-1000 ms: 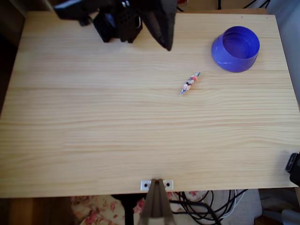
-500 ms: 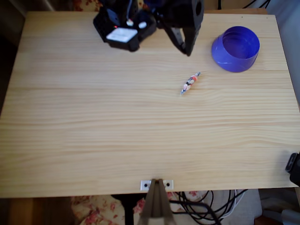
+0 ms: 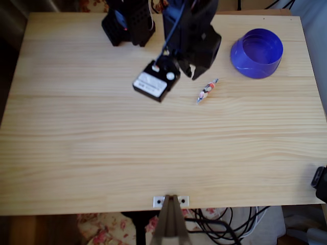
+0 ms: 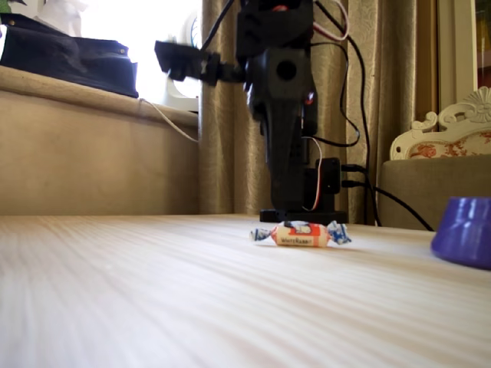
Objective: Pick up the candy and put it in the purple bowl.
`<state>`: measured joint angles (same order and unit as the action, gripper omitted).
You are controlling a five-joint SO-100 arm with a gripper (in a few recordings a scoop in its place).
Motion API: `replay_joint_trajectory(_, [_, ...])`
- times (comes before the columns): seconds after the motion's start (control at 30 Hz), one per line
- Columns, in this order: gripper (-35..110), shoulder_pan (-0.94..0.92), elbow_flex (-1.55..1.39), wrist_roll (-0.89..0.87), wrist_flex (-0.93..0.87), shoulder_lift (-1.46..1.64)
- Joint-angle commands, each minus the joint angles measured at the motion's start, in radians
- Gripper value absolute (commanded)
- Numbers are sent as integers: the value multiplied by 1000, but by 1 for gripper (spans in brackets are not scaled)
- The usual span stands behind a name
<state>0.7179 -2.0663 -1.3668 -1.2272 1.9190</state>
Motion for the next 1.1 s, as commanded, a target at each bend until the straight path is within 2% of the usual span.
replay_joint_trajectory(0.0, [7,20,77,-3,40,-12])
replay_joint_trajectory(0.23, [15,75,143,-41,89,-127])
replay_joint_trajectory(0.53, [15,143,245,-91,133,-233])
replay_joint_trajectory(1.07, [15,109,215,-87,179,-301])
